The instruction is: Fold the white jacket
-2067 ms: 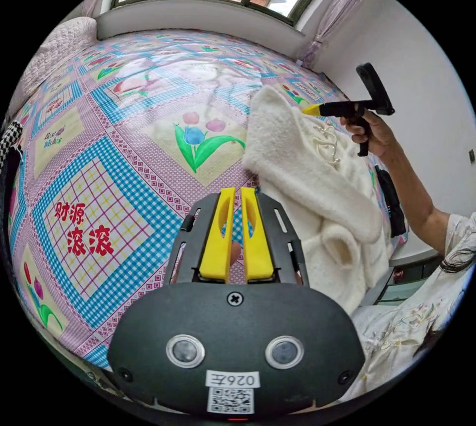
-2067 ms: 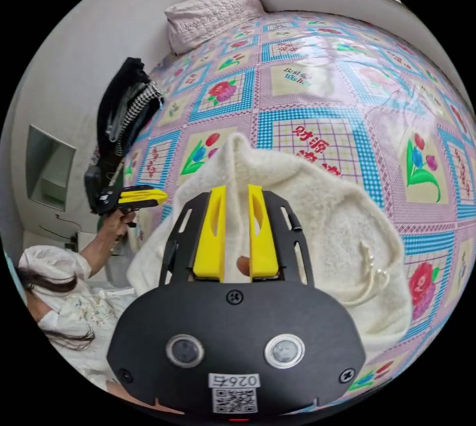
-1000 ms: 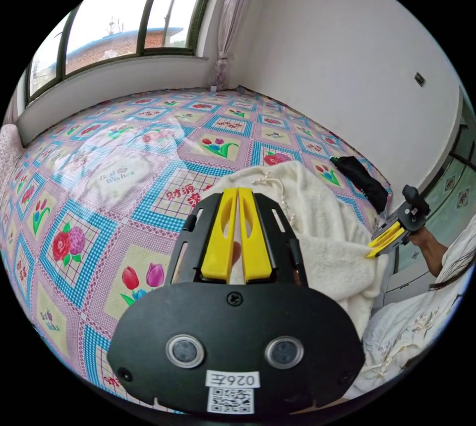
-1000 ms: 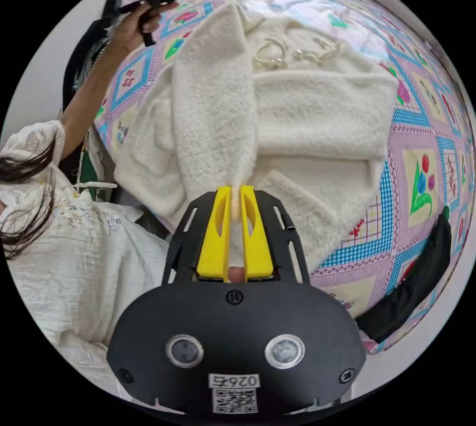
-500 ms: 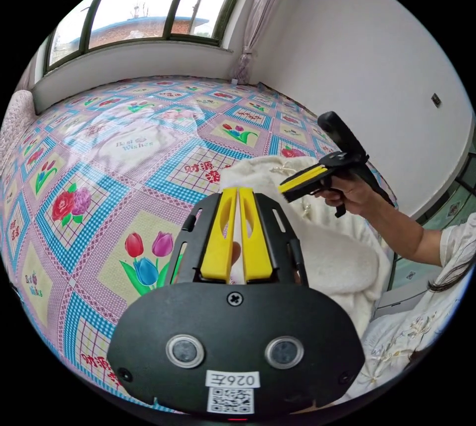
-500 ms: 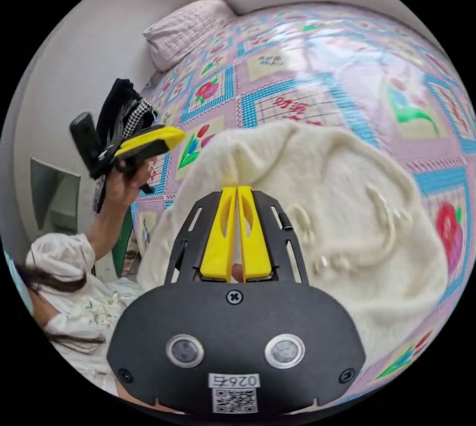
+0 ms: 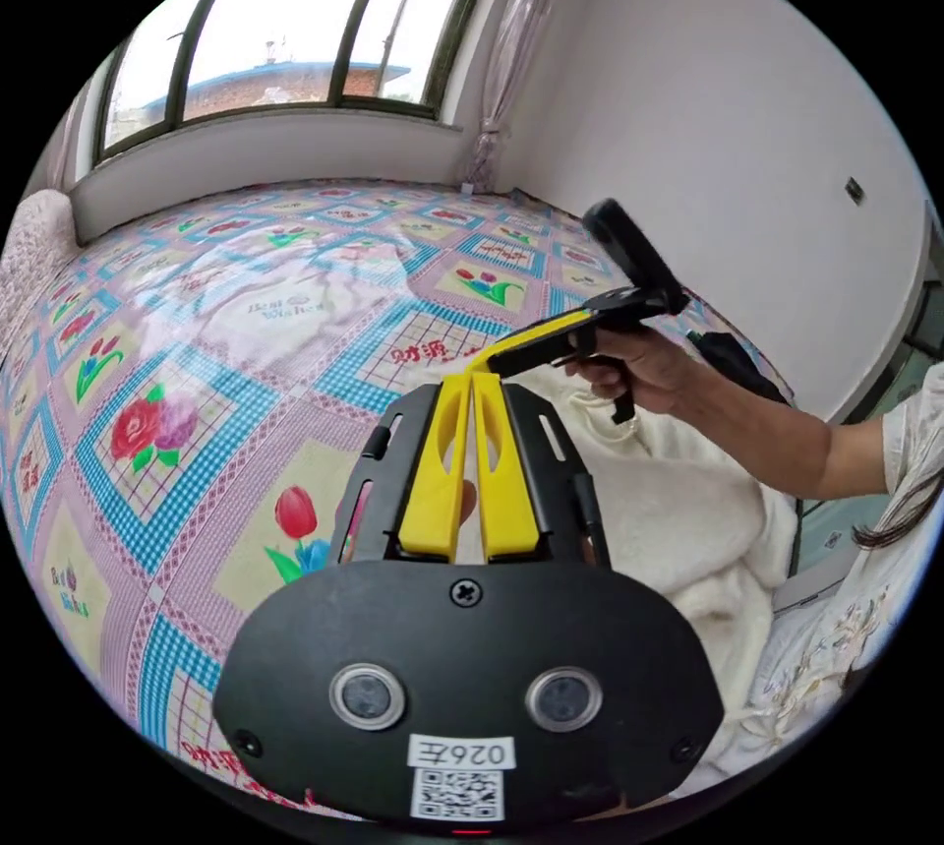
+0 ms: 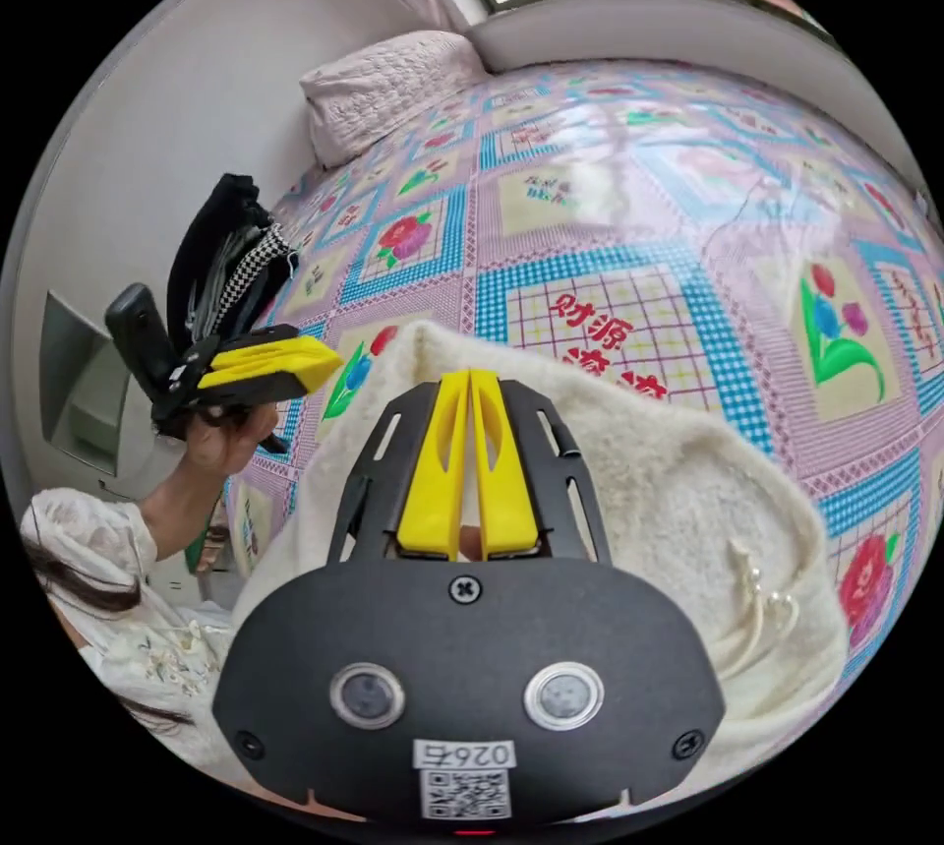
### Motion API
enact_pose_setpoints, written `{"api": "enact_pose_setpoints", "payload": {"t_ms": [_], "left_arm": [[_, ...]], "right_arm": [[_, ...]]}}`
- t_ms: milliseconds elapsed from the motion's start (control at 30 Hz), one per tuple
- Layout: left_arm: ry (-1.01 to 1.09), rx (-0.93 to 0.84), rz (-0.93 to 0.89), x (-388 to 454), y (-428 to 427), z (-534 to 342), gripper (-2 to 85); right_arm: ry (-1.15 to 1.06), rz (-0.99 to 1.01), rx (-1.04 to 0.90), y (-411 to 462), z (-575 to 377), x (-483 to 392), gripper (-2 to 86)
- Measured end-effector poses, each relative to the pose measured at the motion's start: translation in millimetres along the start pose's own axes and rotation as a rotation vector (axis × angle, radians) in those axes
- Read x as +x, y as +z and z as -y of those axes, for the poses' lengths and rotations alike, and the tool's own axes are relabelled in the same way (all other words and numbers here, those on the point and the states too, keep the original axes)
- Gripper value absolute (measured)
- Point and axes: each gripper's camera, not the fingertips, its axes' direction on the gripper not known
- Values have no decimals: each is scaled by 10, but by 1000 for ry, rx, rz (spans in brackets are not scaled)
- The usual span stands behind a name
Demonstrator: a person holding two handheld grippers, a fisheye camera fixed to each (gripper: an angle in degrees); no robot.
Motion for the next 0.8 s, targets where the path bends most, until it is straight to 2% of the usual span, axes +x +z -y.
{"api": "enact_pose_setpoints", "payload": {"t_ms": [67,100,133,167,233,333,467,667,800], "left_arm": [[38,-101,31,-44,465,117,-9],[55,-346,122,-130,951,154,-9],[62,-476,150,-221,1238,141,-9],[51,-410,143,-248,1164,149,-9],[-43,-415,214,-415,1016,163,-10],[-65,-339,224,-408,656,57,-10],[-36,-164,227,-58,-54,-180,-10],[-59,-116,253,725,-725,-732,-10],[-93,-88,273,1261,-915,-971,-10]], "right_arm": [[45,67,-207,472,165,189,-8],[60,51,-230,521,176,209,-8],[70,18,-200,444,158,199,-7],[52,-4,-133,229,81,140,-6],[6,-47,-65,-163,-169,27,-1],[-25,-150,33,-797,-893,-130,34],[100,-138,106,-1352,-2106,-216,74],[356,-193,86,-1327,-3422,-541,119],[405,-204,100,-1157,-3640,-671,128]]}}
